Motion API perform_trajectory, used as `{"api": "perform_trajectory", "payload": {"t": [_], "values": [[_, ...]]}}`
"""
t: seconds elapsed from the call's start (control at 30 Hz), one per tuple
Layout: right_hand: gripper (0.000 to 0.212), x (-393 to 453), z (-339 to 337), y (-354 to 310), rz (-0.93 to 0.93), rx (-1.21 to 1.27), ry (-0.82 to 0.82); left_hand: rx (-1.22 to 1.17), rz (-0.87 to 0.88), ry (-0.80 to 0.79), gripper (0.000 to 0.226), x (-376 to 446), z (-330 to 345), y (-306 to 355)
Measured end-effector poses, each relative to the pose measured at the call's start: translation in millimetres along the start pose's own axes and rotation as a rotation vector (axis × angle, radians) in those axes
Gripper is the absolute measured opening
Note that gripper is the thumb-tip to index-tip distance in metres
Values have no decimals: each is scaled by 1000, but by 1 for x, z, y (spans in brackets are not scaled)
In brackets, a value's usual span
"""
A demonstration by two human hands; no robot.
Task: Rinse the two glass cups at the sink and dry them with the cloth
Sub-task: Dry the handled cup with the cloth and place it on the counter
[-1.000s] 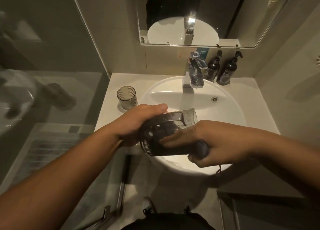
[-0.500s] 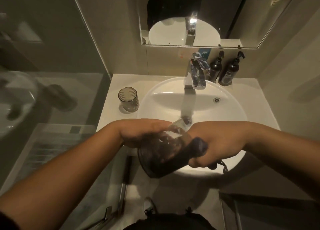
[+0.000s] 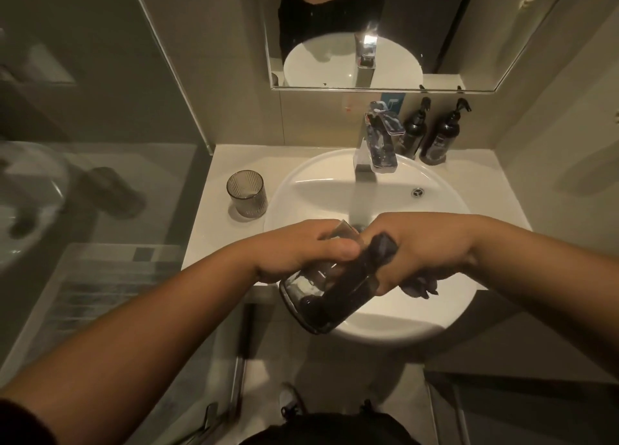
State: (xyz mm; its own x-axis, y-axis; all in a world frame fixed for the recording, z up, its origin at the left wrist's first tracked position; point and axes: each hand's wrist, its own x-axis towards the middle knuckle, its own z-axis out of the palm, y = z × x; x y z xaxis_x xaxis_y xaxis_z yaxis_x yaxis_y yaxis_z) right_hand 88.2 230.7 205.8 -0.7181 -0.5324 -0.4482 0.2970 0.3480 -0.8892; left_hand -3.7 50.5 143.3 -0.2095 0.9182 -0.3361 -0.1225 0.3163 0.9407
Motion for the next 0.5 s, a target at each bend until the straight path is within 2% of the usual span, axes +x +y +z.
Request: {"api": "perform_trajectory", "payload": {"t": [0.07,0.13,0.27,0.33,0.4,0.5], "values": [[28,-1,-5,-1,-55,118,-2,-66,-7,-25,94,0,-1,-3],[39,-8,-9,-6,-131,298,98,-195,22,0,103,-2,-6,-15],[38,-28,1,-23,-364,405,652,-616,56,177,78,-13,-5,-22],[38,-28,18,-22,-488,231,882,-818,49,311,73,-10,0,-24],[39,-19,33,-14,-529,-136,1044,-933,95,360,75,-3,6,-17],[39,3,50,0,-551,-575,1018,-1000,208,319,69,6,16,-9]]}}
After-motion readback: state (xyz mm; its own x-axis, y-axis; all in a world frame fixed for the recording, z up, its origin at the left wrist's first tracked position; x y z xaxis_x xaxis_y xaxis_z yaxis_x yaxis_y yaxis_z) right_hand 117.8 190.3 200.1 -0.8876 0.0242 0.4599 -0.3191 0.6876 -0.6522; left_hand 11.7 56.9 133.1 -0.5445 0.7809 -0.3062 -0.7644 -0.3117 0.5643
